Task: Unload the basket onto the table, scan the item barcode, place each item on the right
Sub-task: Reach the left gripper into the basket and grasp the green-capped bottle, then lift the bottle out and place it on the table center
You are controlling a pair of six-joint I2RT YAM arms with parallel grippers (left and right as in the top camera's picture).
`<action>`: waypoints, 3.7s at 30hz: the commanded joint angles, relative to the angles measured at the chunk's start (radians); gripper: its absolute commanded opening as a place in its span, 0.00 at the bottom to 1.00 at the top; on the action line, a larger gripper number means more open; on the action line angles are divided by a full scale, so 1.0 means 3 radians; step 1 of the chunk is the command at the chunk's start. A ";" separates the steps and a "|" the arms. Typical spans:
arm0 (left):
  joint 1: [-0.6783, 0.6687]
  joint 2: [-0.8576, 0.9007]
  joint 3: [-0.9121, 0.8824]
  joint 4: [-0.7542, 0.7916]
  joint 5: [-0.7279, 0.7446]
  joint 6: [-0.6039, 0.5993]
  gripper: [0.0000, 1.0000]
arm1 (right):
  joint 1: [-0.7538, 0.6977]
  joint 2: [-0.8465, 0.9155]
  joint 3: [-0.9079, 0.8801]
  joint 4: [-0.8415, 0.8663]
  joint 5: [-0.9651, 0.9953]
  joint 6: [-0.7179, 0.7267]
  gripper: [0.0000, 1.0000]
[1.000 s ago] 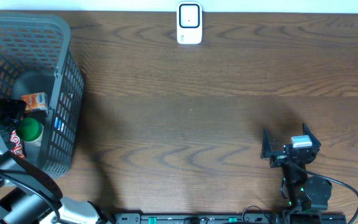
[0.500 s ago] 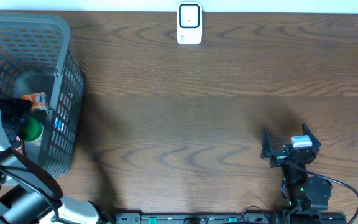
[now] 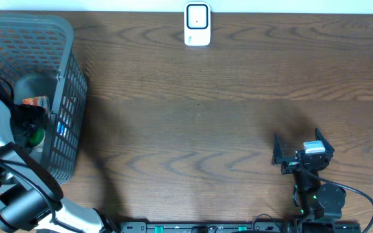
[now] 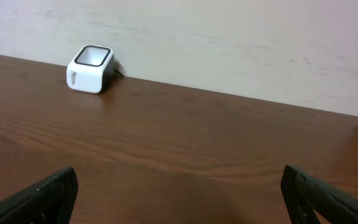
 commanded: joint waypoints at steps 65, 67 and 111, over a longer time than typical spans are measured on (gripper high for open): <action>-0.3376 -0.0797 0.0983 0.0164 0.0412 0.0331 0.61 | 0.0029 -0.0018 -0.0004 -0.0013 0.0018 0.0037 0.99; -0.3494 -0.0514 0.0983 0.0164 0.0415 0.0460 0.61 | 0.0029 -0.0018 -0.0004 -0.0013 0.0018 0.0037 0.99; -0.3671 -0.0490 0.1284 -0.0029 -0.0081 -0.0191 0.93 | 0.0029 -0.0018 -0.0004 -0.0013 0.0018 0.0037 0.99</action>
